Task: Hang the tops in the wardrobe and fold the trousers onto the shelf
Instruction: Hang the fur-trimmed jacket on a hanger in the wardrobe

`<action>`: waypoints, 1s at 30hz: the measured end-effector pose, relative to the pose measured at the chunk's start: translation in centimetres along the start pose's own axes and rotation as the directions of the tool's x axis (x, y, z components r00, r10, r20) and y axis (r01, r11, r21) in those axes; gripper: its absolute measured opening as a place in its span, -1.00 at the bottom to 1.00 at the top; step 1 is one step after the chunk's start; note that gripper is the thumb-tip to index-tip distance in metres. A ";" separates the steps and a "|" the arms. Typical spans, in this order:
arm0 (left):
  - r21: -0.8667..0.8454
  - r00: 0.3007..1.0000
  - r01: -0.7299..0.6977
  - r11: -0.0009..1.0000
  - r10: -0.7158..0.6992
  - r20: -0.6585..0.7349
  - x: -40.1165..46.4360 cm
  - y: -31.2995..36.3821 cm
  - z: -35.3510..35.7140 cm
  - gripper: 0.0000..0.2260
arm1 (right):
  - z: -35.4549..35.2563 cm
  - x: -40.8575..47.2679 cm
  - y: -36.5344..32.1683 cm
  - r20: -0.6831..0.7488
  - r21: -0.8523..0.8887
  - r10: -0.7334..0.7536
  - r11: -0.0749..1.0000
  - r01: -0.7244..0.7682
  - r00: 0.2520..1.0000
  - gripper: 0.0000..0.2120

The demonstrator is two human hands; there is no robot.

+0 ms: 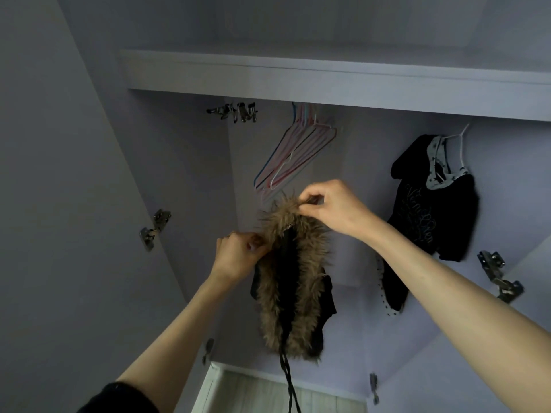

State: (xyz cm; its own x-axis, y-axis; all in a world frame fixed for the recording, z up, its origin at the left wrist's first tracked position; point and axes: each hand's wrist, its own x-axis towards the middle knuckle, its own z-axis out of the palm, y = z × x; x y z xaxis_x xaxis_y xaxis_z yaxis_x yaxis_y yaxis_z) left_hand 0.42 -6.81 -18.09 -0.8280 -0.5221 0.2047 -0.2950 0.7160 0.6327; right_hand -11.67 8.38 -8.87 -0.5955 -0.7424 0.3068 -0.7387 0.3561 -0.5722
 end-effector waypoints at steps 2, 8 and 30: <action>0.001 0.999 -0.016 1.000 0.016 -0.034 0.9 0.3 -0.1 -0.85 | -0.4 0.3 0.1 -0.016 -0.038 0.014 0.999 -0.015 1.000 -0.95; -0.300 0.997 0.048 0.953 -0.062 -0.040 2.3 -0.8 -2.7 -0.93 | -0.7 1.0 2.6 0.060 -0.234 0.165 0.961 -0.147 0.984 -0.88; -0.554 0.937 0.291 0.780 -0.349 0.001 5.5 -3.9 -10.0 -0.86 | 9.3 19.8 5.4 0.117 0.703 0.714 0.431 -0.566 0.690 -0.54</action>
State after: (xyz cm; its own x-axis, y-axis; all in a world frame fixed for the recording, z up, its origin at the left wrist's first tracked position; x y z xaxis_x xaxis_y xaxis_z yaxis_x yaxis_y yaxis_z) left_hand 1.83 -17.14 -11.96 -0.6733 -0.7388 -0.0298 -0.2069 0.1495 0.9669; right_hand -24.54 -9.64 -12.96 -0.9018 -0.3240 -0.2860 0.2399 0.1750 -0.9549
